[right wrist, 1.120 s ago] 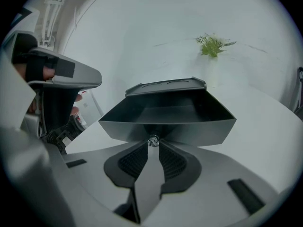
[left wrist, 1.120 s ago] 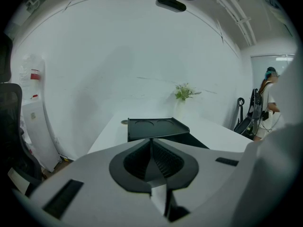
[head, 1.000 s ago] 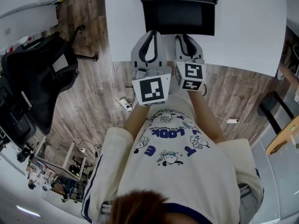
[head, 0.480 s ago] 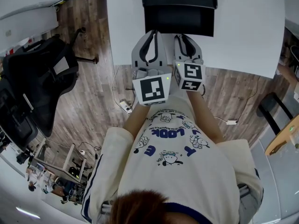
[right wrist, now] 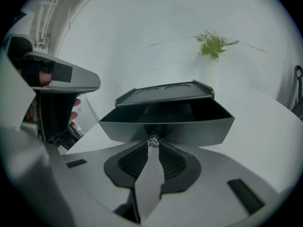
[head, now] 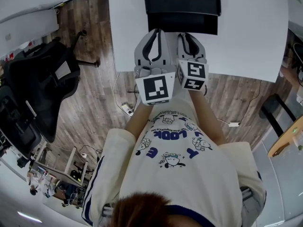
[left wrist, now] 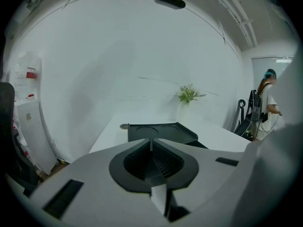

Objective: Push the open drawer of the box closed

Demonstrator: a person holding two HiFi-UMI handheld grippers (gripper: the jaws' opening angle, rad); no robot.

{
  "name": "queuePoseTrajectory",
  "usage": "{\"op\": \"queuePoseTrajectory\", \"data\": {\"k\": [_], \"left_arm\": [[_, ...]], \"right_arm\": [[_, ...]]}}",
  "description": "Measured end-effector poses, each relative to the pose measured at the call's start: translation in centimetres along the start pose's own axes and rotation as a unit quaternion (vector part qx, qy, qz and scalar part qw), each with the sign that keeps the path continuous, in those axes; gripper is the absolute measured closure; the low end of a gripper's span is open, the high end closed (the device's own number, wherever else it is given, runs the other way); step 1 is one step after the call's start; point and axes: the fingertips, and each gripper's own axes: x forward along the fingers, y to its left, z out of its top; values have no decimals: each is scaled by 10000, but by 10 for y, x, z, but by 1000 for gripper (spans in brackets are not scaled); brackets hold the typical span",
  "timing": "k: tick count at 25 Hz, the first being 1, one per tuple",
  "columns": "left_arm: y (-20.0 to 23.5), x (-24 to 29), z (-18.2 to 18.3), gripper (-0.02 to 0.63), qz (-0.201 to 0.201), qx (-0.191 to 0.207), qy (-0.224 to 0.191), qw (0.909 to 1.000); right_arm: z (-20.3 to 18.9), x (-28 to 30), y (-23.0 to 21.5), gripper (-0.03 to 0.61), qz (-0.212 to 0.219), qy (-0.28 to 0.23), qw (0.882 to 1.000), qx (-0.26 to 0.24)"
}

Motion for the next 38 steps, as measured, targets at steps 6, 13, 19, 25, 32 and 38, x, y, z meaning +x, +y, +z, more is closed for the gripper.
{"op": "queuePoseTrajectory", "data": {"k": [6, 13, 19, 25, 32, 38], "left_arm": [[6, 13, 6, 588, -15, 31, 16, 10000], [8, 27, 7, 587, -1, 20, 82, 10000], [10, 37, 7, 586, 18, -14, 129, 9999], [12, 44, 9, 588, 43, -31, 140, 9999], [17, 47, 9, 588, 97, -48, 147, 9998], [20, 45, 12, 588, 139, -57, 110, 9998]], "right_arm": [[12, 12, -2, 491, -21, -38, 10000, 5], [25, 26, -8, 491, -22, -60, 10000, 0], [34, 37, -10, 491, 4, -103, 9999, -21], [45, 48, -13, 491, 14, -131, 9999, -33], [47, 49, -13, 490, 31, -153, 9999, -45], [46, 50, -10, 451, 146, -128, 9998, 105]]}}
